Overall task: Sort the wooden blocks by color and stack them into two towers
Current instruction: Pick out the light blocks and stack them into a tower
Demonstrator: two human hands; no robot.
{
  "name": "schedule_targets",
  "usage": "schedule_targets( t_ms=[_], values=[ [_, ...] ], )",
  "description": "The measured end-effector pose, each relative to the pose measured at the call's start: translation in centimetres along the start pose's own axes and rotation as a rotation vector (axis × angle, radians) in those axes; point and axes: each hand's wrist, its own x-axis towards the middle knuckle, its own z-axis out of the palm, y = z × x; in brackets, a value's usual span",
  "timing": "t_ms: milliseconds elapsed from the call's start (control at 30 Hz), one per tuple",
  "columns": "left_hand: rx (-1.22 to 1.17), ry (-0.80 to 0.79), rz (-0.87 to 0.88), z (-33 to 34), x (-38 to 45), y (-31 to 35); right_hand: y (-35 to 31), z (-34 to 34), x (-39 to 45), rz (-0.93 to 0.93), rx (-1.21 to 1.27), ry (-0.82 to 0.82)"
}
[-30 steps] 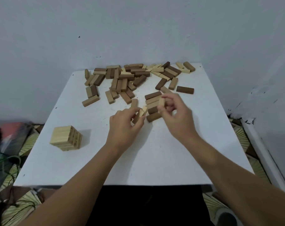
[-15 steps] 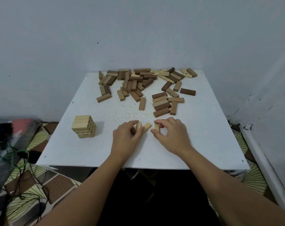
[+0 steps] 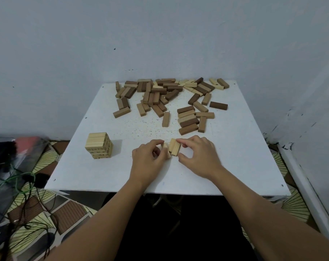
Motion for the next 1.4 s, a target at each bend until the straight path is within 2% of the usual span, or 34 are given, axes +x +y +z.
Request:
schedule_targets(
  t_ms=[200,433,600,933,1400],
  values=[
    [0.069,0.084,-0.017,0.18,0.31,-0.49,-0.29,-0.22,-0.10,0.031,0.007,-0.014],
    [0.153,0.047,0.011,0.25,0.29,-0.64,-0.32,-0.26,0.07,0.020,-0.093,-0.068],
    [0.198,0.054,0.006,0.43,0.42,-0.83,-0.39,-0.07,0.27,0.024,-0.075,-0.036],
    [0.181,0.014,0.042,0.44,0.40,-0.96,0.00,-0.10,0.21,-0.010,-0.044,-0.038],
    [0.138,0.039,0.042,0.30,0.22,-0.54,-0.19,-0.33,0.23,0.009,-0.039,-0.043]
  ],
)
